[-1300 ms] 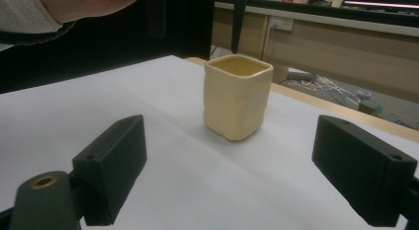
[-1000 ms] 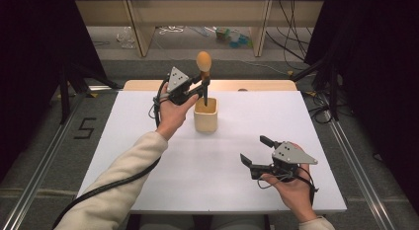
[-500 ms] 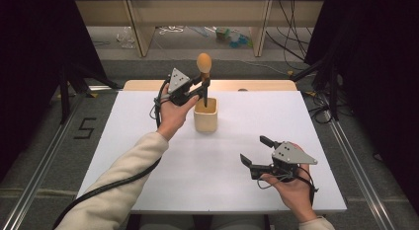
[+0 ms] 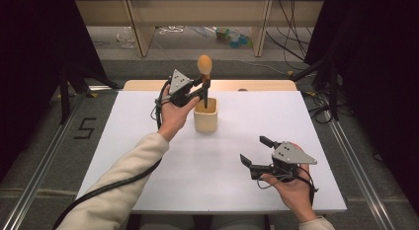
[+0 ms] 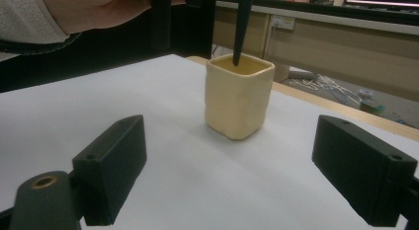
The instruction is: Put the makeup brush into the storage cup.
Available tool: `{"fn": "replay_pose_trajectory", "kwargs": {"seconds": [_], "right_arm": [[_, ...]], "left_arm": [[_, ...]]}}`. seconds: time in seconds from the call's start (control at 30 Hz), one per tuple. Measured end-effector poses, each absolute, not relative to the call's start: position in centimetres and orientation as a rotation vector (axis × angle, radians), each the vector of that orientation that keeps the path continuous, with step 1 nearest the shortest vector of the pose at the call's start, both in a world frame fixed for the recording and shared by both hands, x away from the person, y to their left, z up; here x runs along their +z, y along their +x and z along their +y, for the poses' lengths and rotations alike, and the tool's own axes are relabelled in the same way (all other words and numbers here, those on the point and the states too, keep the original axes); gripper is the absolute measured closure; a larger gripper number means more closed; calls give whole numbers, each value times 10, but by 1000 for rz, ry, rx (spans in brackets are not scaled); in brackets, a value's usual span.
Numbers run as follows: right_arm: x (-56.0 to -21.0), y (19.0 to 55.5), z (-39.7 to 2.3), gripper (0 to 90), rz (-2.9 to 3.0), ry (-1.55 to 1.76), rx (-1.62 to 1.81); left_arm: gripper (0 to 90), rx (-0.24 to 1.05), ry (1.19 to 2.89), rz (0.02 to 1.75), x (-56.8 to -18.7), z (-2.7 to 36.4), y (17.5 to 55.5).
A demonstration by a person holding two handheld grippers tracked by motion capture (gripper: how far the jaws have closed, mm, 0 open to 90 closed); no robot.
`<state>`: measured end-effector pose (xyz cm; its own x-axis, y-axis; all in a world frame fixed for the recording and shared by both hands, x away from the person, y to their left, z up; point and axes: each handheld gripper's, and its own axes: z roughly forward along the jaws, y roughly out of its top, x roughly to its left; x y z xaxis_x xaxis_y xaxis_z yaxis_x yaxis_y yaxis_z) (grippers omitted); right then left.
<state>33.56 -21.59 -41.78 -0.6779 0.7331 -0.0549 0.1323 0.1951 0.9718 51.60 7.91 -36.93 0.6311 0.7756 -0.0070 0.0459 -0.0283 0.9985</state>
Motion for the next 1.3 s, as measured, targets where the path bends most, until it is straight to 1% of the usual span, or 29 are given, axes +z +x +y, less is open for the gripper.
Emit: {"fn": "replay_pose_trajectory", "kwargs": {"seconds": [0.43,1.27,1.3], "right_arm": [[-418,335,-216,144,1962,817,1510],[-416,333,-217,144,1997,842,1478],[-418,334,-215,144,1974,834,1516]], "left_arm": [[660,693,1520,724,-375,81,518],[660,680,1537,742,-386,79,521],[660,680,1540,745,-387,79,521]]}}
